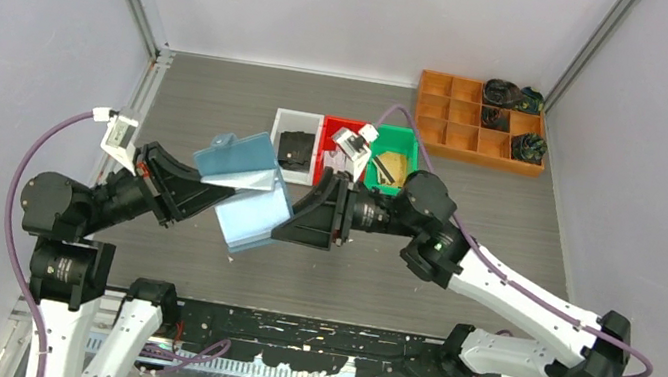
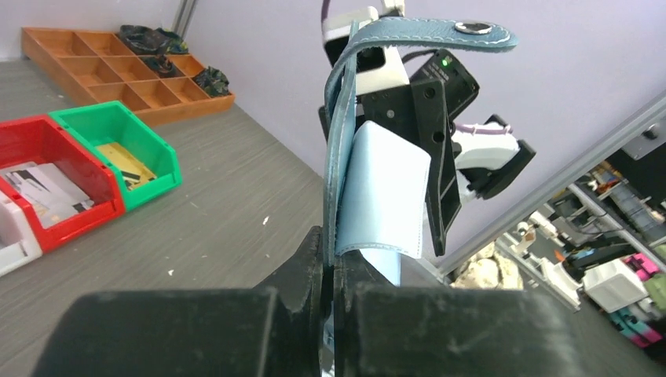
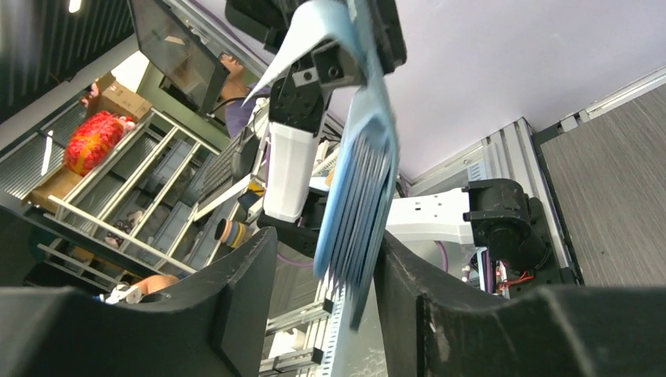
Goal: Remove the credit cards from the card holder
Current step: Open the card holder.
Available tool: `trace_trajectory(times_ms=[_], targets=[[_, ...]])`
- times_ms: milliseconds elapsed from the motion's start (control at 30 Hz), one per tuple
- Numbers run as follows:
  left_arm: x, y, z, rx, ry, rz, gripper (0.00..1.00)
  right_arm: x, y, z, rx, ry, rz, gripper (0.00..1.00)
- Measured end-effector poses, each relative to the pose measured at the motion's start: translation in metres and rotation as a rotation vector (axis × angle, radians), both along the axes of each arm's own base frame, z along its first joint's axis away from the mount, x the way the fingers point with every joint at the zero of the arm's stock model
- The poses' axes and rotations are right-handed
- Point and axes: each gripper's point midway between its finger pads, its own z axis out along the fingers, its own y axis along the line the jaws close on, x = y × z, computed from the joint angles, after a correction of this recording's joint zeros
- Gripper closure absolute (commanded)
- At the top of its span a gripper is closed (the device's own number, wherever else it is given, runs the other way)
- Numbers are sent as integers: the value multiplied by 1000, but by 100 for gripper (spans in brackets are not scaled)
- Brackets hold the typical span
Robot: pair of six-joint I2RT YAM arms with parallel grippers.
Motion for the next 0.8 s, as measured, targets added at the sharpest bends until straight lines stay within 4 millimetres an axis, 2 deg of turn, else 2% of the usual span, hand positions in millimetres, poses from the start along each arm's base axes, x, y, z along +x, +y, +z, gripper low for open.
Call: trace_trajectory(times_ms=[67, 133, 200, 467, 600, 667, 800], targets=[[0, 0, 3, -17, 13, 2, 100, -5, -9, 2, 15, -13, -5, 51], [0, 0, 6, -29, 28, -2, 100, -8, -14, 6, 29, -30, -8, 59], [0, -1, 9, -36, 32, -8, 100, -9, -17, 9, 42, -51, -15, 61], [-4, -3, 16, -48, 45, -38, 100, -4, -15, 3, 19, -76, -45, 70], [-6, -4, 19, -48, 35, -49, 100, 3, -12, -2, -7, -78, -78, 71], [-6, -4, 21, -49, 34, -52, 100, 7, -11, -3, -15, -81, -101, 67], [-6, -4, 24, -55, 34, -55, 100, 18, -10, -4, -29, -83, -163, 67]])
